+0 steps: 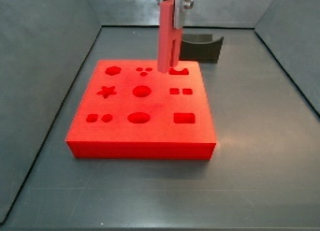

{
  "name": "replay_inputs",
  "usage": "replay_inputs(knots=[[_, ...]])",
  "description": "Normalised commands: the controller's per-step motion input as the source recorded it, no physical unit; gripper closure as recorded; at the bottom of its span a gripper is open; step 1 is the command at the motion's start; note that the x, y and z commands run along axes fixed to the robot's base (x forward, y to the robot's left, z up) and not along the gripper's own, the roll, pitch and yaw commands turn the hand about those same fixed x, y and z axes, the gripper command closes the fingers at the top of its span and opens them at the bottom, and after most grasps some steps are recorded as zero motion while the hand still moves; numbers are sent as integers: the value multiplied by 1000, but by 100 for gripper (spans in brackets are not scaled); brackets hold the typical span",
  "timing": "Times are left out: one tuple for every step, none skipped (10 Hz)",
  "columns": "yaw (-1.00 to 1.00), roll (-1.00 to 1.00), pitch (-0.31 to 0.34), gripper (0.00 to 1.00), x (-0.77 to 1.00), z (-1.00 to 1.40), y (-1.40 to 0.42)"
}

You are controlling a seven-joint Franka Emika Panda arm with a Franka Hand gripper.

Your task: Insert the double-square object.

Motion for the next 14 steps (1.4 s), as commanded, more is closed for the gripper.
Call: replay_inputs(knots=[[-974, 0, -164, 100, 86, -237, 0], [-943, 0, -107, 100, 183, -271, 20], [-940, 0, -93, 100, 203, -169, 91], [-949, 0, -119, 100, 177, -80, 109], [-951, 0, -73, 100, 177, 0, 106], [-957, 6, -36, 100, 166, 0, 80], [-957, 47, -13, 100, 129, -37, 60], [-974, 56, -31, 100, 123, -69, 46], [-974, 79, -70, 100, 140, -126, 37], [-937, 94, -77, 100, 186, -157, 26], [-946, 101, -73, 100, 171, -171, 23], [-726, 136, 6, 100, 209, -9, -6], [-149, 66, 70, 100, 111, 0, 0], [-34, 1, -4, 100, 0, -89, 0]])
